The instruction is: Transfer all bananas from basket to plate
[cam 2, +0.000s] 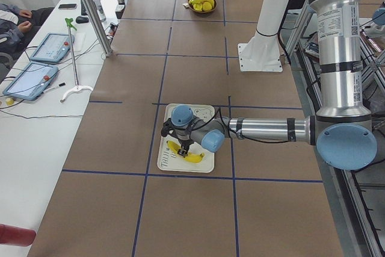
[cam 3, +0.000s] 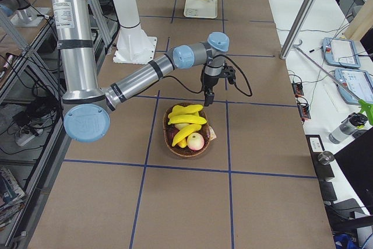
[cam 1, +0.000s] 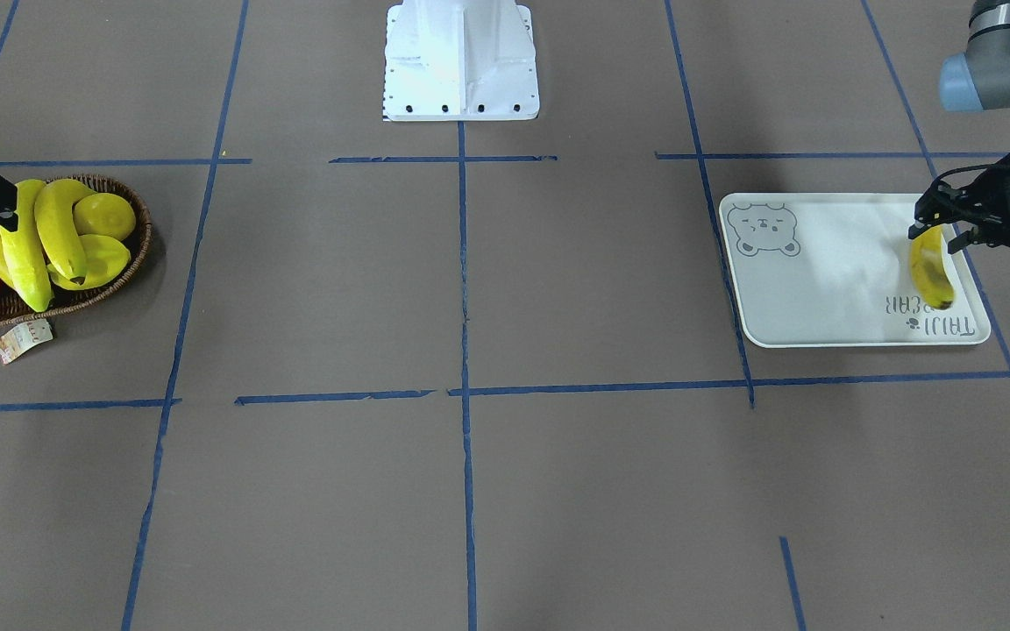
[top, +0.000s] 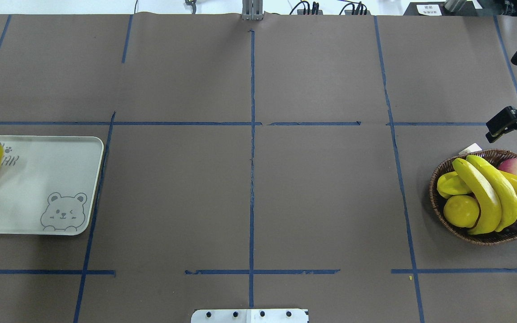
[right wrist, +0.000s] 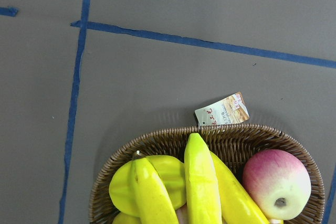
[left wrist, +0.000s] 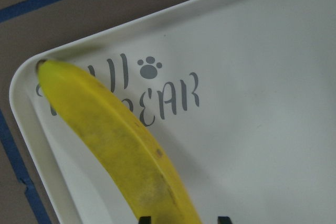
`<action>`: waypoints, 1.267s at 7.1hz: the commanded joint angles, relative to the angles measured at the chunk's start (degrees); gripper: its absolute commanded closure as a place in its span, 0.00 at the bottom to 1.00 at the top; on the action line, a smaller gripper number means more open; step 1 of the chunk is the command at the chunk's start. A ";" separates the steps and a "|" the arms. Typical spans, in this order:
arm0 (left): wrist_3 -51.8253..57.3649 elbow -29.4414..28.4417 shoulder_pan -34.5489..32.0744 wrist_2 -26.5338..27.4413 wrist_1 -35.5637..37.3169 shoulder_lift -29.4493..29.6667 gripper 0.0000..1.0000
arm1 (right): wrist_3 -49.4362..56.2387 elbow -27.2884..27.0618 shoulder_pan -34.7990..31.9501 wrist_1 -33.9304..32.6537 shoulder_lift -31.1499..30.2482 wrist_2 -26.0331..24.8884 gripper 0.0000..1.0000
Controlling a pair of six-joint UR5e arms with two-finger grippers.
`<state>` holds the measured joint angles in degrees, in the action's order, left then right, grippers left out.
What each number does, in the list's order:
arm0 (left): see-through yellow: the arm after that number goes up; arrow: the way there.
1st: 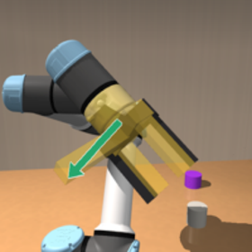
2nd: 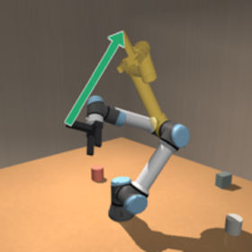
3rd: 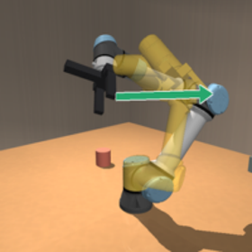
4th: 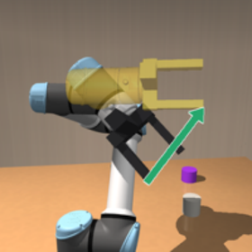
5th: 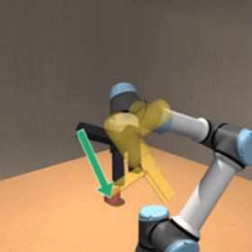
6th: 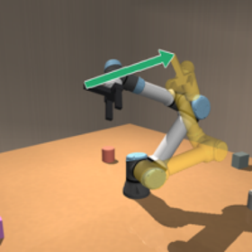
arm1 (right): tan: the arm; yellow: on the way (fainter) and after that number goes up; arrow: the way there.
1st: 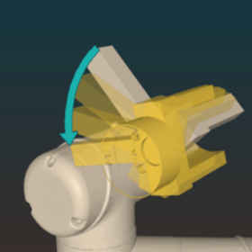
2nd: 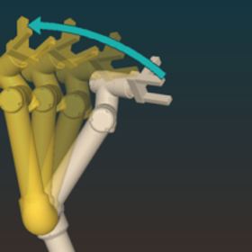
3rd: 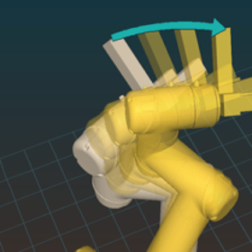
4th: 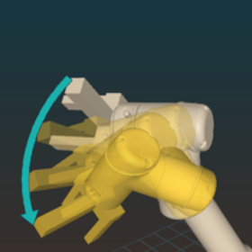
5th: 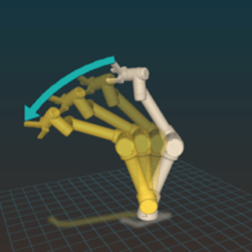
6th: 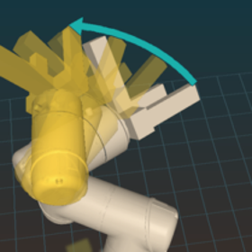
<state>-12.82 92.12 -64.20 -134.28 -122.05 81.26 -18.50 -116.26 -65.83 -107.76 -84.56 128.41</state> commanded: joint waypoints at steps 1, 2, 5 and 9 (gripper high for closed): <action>-0.37 1.81 -0.05 -0.45 -1.17 -0.31 0.00 | -0.05 -0.46 0.00 0.00 -0.07 0.00 0.00; -0.37 3.05 -0.22 -0.46 -0.48 -0.05 0.00 | -0.05 -0.37 0.00 0.00 -0.07 -0.09 0.00; -3.69 9.53 -0.58 -0.11 12.38 7.04 0.00 | 0.21 -1.42 0.00 0.00 -2.51 -0.09 0.00; -9.07 13.52 0.92 0.16 18.16 11.03 0.00 | -0.22 1.53 0.00 33.05 -23.67 -0.35 0.00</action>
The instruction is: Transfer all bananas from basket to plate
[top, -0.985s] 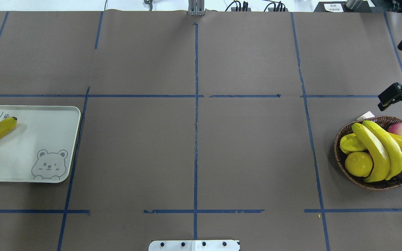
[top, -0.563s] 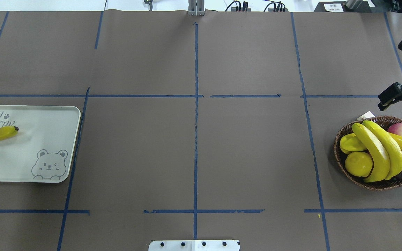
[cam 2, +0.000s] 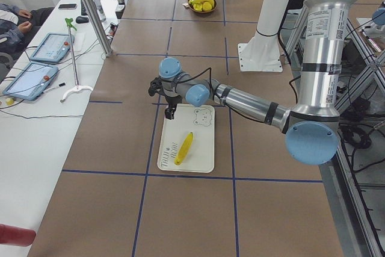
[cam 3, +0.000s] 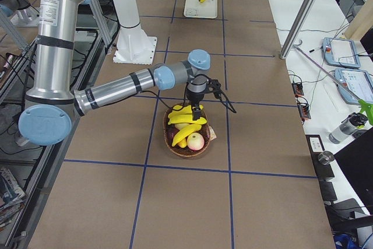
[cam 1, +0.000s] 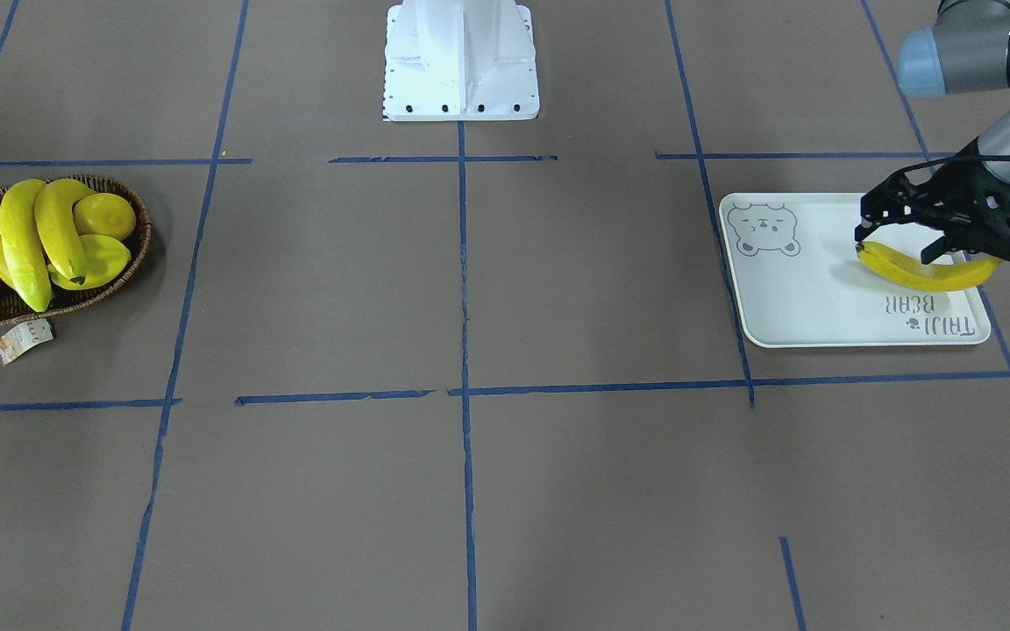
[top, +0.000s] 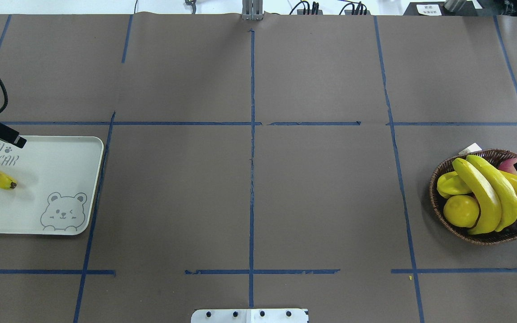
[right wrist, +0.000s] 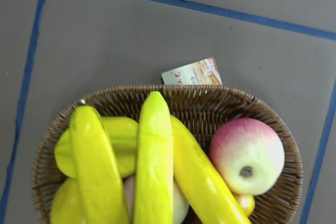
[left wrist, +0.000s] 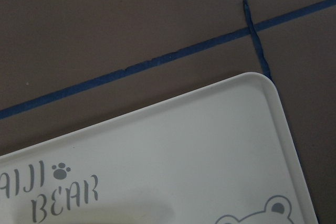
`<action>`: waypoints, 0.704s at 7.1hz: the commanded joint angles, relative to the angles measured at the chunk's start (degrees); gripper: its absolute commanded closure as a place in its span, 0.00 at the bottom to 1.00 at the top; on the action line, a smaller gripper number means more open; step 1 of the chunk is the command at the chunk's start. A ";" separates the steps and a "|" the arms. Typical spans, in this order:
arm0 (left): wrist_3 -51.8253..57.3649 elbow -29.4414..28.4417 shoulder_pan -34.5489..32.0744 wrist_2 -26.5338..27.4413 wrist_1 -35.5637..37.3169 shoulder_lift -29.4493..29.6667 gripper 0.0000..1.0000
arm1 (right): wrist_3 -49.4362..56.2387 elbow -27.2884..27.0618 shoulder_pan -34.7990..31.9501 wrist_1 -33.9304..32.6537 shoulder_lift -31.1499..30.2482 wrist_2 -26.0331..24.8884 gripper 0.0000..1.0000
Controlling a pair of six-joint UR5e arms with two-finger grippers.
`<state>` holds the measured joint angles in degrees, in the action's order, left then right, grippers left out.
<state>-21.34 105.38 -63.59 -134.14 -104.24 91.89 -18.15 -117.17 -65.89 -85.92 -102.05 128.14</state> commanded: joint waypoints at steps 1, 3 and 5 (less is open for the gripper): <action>-0.54 0.27 0.48 0.02 0.36 0.40 0.00 | -6.57 2.56 0.06 14.78 -5.80 0.10 0.00; -0.54 0.27 0.75 -0.07 0.18 0.57 0.00 | -17.85 -0.34 4.52 14.73 -4.92 -0.51 0.01; -0.54 0.27 0.84 -0.07 0.09 0.57 0.00 | -18.15 0.27 9.01 13.95 -5.62 -5.33 0.06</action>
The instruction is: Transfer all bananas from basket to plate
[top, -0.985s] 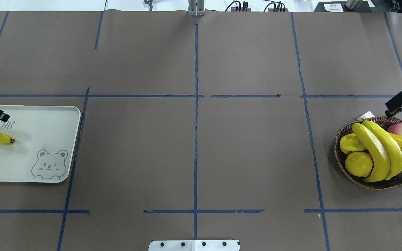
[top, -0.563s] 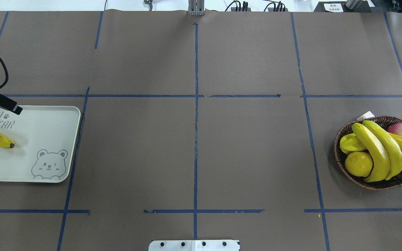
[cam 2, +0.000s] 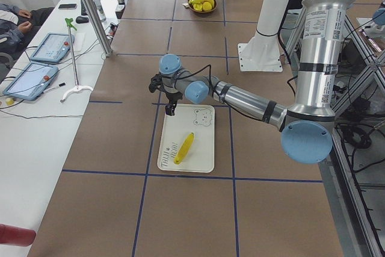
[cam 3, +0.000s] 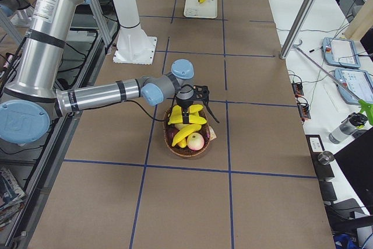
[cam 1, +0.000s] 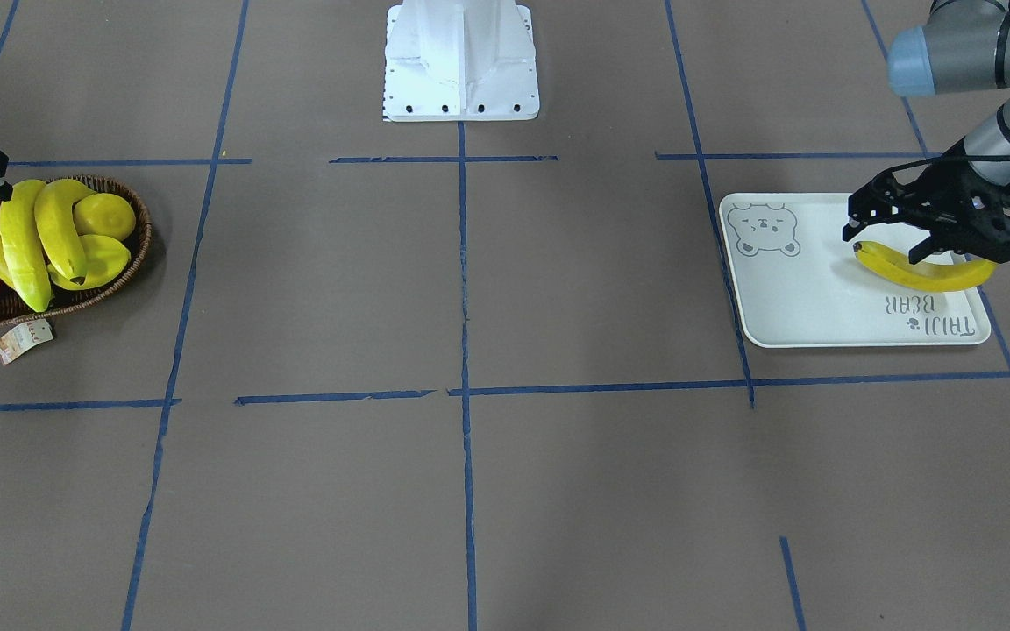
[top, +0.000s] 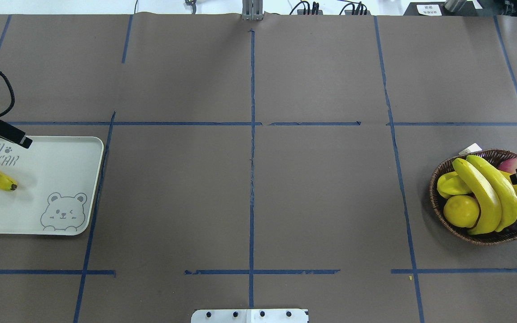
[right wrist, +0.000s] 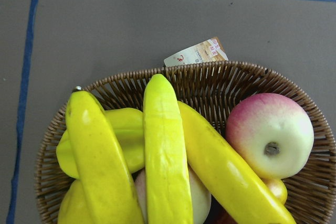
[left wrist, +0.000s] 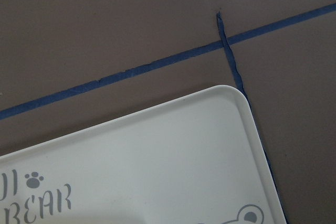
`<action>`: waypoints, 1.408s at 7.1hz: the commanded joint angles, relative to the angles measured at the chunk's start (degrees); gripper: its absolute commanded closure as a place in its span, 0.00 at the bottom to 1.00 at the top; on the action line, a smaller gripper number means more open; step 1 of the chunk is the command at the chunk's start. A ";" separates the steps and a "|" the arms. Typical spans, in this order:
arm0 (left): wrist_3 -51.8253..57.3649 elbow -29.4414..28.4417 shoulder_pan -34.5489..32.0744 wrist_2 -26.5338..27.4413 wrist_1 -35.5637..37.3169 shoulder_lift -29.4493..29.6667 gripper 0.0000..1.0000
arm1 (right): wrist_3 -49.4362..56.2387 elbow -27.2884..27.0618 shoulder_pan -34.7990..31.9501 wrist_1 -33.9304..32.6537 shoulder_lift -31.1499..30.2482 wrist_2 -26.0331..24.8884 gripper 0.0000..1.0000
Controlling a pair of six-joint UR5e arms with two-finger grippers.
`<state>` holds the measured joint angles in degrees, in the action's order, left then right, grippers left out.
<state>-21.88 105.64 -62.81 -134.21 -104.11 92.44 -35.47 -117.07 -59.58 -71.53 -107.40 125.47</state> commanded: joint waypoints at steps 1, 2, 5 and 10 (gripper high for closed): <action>0.00 0.00 0.23 0.00 -0.13 0.02 0.00 | -0.74 1.05 3.15 -0.45 -0.36 -2.86 0.16; 0.00 0.00 0.23 0.00 -0.13 -0.07 0.00 | -0.83 1.32 4.02 -0.45 -0.36 -2.86 0.20; 0.17 -0.08 0.23 0.00 -0.13 -0.07 0.00 | -0.83 1.76 6.05 -0.45 -0.27 -2.95 0.29; 0.17 0.00 0.23 0.00 -0.13 -0.15 0.00 | -0.83 2.73 7.02 -0.45 -0.18 -2.95 0.70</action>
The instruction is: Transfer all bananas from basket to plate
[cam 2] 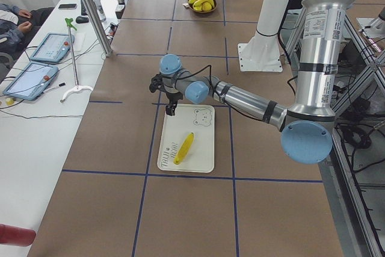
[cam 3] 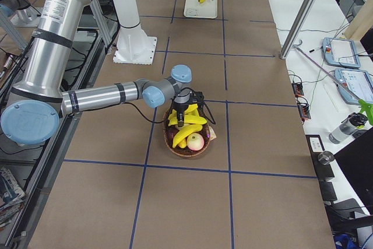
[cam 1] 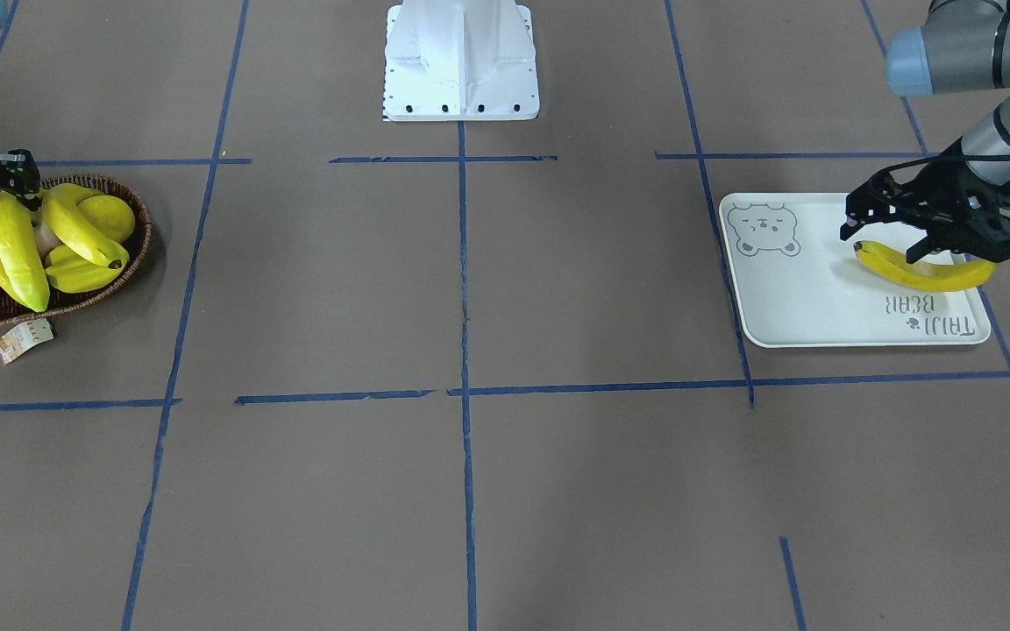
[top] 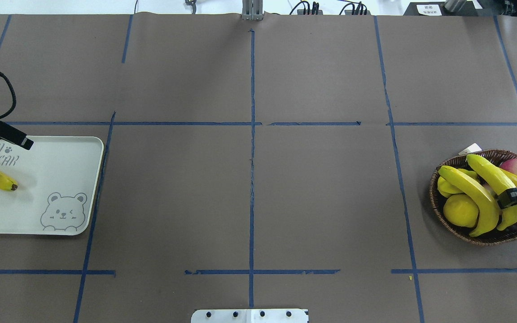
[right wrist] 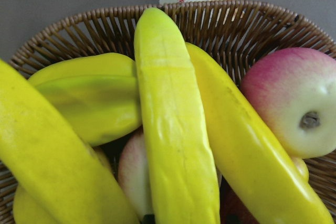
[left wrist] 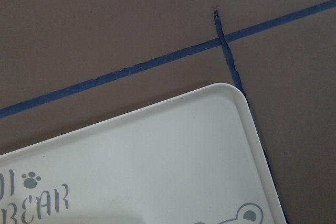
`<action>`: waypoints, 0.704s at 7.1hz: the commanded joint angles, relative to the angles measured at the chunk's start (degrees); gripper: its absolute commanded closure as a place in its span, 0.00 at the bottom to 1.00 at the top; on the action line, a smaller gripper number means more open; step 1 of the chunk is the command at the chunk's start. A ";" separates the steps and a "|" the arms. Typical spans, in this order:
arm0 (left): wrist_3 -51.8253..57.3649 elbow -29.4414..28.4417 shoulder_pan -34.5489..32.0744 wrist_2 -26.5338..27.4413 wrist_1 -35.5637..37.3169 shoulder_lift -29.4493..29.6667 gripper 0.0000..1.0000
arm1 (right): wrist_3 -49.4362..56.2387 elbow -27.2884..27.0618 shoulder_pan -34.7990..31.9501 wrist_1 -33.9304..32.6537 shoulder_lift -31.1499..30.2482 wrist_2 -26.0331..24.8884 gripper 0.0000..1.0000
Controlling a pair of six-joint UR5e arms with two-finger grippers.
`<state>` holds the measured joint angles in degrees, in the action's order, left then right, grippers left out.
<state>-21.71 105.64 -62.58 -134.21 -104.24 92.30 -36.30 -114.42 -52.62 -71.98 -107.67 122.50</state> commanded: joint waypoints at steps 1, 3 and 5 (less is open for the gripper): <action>0.00 0.09 0.00 0.00 0.00 -0.02 0.00 | 0.09 -0.01 0.06 0.00 0.27 0.02 0.85; 0.00 0.09 0.00 0.00 0.00 -0.02 0.00 | 0.35 -2.11 -2.64 0.00 -0.17 0.46 0.98; 0.00 0.09 0.00 -0.09 0.00 -0.02 0.00 | 0.53 -5.44 -11.84 -1.66 -0.61 5.69 0.99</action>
<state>-21.71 105.73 -62.58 -134.23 -104.24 92.28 -35.90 -117.87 -58.88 -72.42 -108.24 124.62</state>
